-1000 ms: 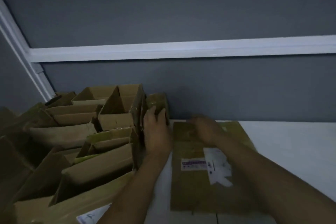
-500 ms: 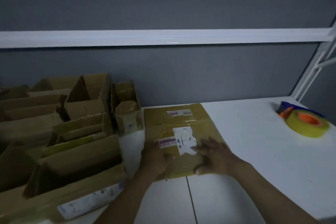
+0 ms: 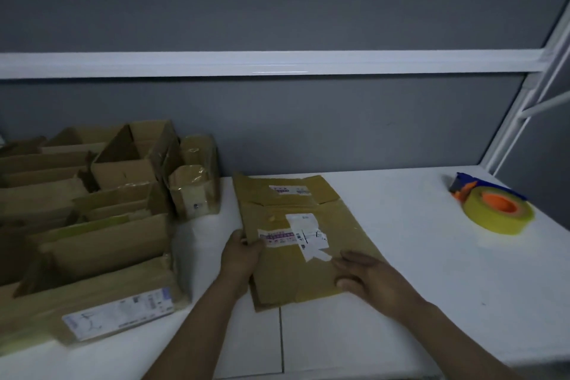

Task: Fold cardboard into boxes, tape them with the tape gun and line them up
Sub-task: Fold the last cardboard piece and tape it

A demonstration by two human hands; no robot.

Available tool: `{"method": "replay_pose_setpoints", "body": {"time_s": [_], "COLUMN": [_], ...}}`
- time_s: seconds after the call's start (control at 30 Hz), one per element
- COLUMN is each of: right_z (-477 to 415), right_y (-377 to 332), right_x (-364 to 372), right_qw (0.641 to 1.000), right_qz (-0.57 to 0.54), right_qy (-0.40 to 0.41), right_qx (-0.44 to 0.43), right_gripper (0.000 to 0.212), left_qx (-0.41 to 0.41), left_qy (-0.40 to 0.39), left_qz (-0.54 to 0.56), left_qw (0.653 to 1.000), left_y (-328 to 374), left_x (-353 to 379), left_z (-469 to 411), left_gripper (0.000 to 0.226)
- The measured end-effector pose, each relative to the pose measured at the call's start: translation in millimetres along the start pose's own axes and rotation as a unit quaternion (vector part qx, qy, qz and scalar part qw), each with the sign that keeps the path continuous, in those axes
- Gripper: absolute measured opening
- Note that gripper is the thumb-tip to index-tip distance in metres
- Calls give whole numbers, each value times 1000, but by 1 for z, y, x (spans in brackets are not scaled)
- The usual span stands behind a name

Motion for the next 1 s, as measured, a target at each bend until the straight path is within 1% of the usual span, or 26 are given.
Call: {"method": "replay_pose_setpoints", "body": {"time_s": [0.07, 0.17, 0.2, 0.27, 0.33, 0.4, 0.53, 0.63, 0.7, 0.77, 0.83, 0.87, 0.93, 1.0], "right_z": [6, 11, 13, 15, 15, 12, 0, -12, -20, -31, -38, -37, -33, -29], "right_y": [3, 8, 10, 12, 11, 15, 36, 56, 70, 93, 126, 144, 182, 217], "right_x": [-12, -37, -48, -74, -102, -133, -182, -202, -210, -215, -218, -219, -210, -182], "right_qw": [998, 989, 985, 970, 949, 942, 923, 896, 875, 869, 869, 862, 825, 772], "right_qz": [-59, -137, -159, -228, -301, -319, -356, -414, -456, -457, -433, -427, -460, -526], "right_qy": [22, 48, 59, 75, 84, 99, 136, 144, 141, 153, 192, 215, 244, 221], "right_qx": [2, 11, 20, 29, 28, 37, 43, 66, 83, 111, 144, 171, 221, 281], "right_gripper": [92, 59, 52, 45, 36, 31, 19, 5, 11, 13, 18, 23, 29, 35], "left_qx": [13, 60, 78, 111, 151, 179, 188, 211, 227, 240, 260, 269, 275, 268], "left_qy": [-1, -2, -4, -15, -26, -39, -84, -120, -139, -140, -137, -137, -147, -142], "left_qz": [49, 91, 94, 92, 71, 50, 35, 25, 7, -19, -42, -48, -37, -13], "left_qw": [999, 994, 992, 989, 986, 982, 978, 970, 964, 960, 955, 952, 949, 953], "left_y": [13, 50, 65, 96, 125, 149, 184, 205, 216, 228, 240, 246, 253, 252], "left_x": [13, 32, 40, 58, 78, 99, 146, 176, 193, 205, 211, 211, 211, 207], "left_z": [13, 34, 42, 54, 64, 70, 71, 60, 50, 35, 20, 12, -1, -15], "left_gripper": [17, 14, 13, 14, 21, 27, 27, 34, 35, 32, 28, 27, 28, 28]}}
Point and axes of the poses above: each hand's wrist, its own z-axis away from the middle knuckle, its own x-axis out of the palm, y = z × x, the point moved 10 cm from there along -z, towards the middle knuckle, and after that the axes turned 1 degree about -x, right-handed, at the moved point
